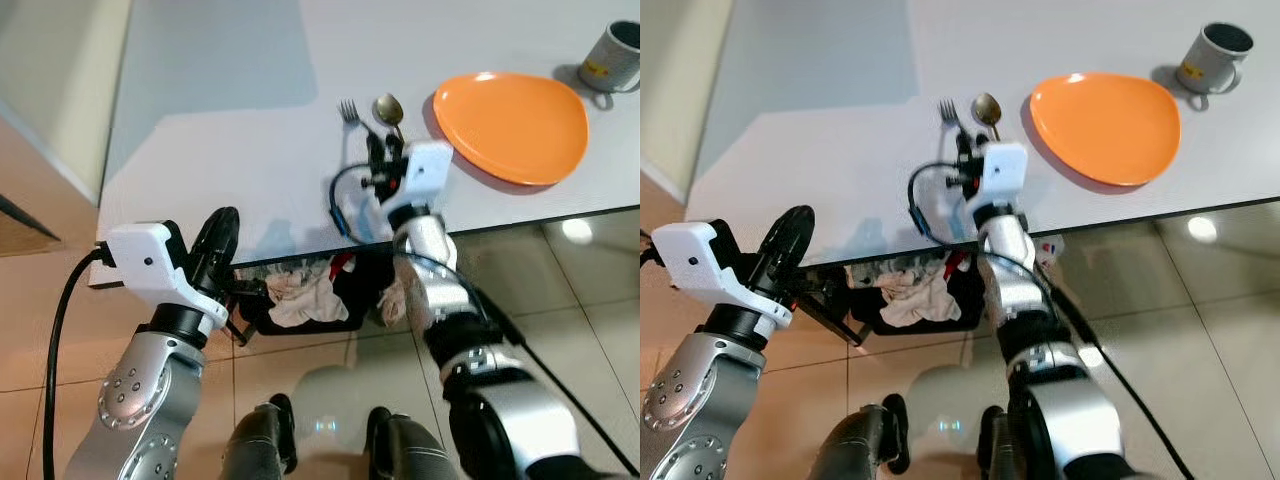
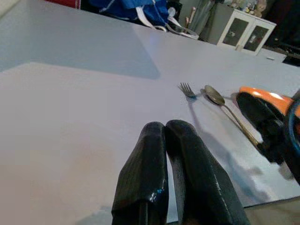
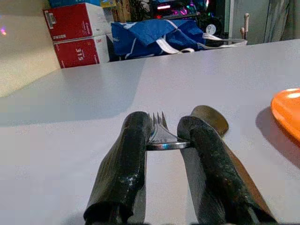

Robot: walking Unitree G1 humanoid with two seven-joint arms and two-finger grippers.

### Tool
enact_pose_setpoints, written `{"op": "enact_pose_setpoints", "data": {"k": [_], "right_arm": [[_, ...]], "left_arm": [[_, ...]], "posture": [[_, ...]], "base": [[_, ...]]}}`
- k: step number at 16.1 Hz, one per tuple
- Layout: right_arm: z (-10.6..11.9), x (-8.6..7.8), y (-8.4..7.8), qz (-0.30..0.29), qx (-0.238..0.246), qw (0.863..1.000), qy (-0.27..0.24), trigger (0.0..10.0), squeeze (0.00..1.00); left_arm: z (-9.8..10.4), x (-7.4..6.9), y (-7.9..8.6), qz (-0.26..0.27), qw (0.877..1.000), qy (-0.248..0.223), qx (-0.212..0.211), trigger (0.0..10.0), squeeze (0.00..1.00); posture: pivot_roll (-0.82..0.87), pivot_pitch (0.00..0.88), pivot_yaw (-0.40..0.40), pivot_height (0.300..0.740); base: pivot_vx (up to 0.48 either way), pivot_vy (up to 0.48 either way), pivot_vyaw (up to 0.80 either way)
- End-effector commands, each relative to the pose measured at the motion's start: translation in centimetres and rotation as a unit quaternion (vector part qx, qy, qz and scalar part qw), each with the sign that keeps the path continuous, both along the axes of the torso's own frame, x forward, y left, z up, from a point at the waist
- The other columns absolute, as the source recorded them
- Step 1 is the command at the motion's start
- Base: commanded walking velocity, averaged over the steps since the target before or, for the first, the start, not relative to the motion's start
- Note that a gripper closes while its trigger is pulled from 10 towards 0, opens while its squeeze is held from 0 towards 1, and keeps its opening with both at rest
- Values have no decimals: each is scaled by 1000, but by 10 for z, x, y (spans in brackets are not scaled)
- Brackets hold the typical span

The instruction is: Setting the table

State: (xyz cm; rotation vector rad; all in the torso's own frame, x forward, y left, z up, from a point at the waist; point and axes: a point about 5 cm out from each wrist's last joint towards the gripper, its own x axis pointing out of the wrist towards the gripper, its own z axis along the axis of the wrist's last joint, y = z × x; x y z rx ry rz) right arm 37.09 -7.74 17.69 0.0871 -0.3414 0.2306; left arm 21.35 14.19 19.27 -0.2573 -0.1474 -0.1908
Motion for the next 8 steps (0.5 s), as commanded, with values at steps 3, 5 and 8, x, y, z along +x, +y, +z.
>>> {"op": "enact_pose_setpoints", "data": {"k": [3,5,8], "right_arm": [[0,2,1,-1,-3,1000,4,10000,0],[-3,2,3,4,-8,1000,9,10000,0],[-8,1,5,8,-19,1000,14,10000,667]], "left_arm": [[2,-5,-1,3,1000,4,1,10000,0],[2,-5,-1,5,1000,4,-1,10000,0],[3,-3,-3,6,1000,3,-5,10000,0]], "posture": [[84,329,33,740],[82,328,28,740],[69,326,24,740]], "base": [[0,0,0],[0,0,0],[0,0,0]]}}
